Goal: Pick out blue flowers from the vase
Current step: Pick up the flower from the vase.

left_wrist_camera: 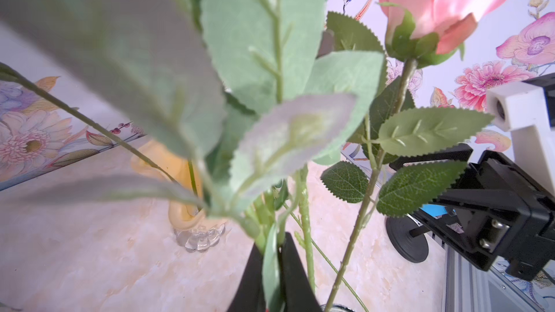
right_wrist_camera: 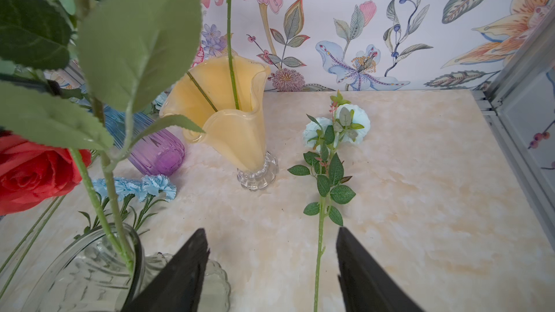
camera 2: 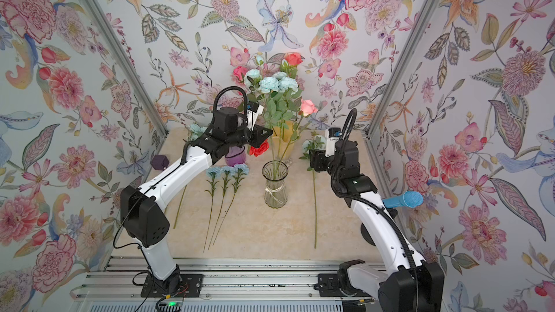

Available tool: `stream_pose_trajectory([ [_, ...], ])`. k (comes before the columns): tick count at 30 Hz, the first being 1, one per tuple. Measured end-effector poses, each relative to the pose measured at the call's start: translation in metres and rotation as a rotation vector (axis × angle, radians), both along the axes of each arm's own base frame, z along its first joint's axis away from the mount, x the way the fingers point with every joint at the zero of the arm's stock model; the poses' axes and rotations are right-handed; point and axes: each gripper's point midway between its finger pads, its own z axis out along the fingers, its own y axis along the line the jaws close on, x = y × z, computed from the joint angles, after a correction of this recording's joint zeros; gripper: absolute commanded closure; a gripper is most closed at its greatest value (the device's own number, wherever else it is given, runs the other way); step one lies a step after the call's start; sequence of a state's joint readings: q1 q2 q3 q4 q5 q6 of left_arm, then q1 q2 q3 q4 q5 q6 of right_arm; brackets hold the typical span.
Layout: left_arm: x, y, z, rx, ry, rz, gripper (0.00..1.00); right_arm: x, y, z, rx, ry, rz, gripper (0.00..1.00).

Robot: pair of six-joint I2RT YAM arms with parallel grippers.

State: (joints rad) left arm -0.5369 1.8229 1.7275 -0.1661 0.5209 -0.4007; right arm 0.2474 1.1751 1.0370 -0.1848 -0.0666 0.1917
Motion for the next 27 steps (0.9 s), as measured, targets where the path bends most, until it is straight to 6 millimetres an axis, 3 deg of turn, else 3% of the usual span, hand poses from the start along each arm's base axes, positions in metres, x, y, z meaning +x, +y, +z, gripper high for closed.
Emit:
stream_pose_trajectory([
  [5, -0.01, 0.007, 0.01, -0.019, -0.033, 0.005, 0.97, 0.0, 0.0, 0.001, 0.002, -0.004, 0.0, 0.31],
  [15, -0.039, 0.026, 0.087, -0.136, -0.22, 0.016, 1.0, 0.0, 0.0, 0.001, 0.003, -0.009, 0.0, 0.31],
  [24, -0.052, 0.033, 0.13, -0.2, -0.322, 0.025, 1.0, -0.003, 0.0, 0.01, 0.01, -0.034, 0.003, 0.31],
  [27, -0.056, 0.035, 0.152, -0.221, -0.356, 0.026, 1.0, -0.006, -0.001, 0.016, 0.014, -0.048, 0.004, 0.3],
])
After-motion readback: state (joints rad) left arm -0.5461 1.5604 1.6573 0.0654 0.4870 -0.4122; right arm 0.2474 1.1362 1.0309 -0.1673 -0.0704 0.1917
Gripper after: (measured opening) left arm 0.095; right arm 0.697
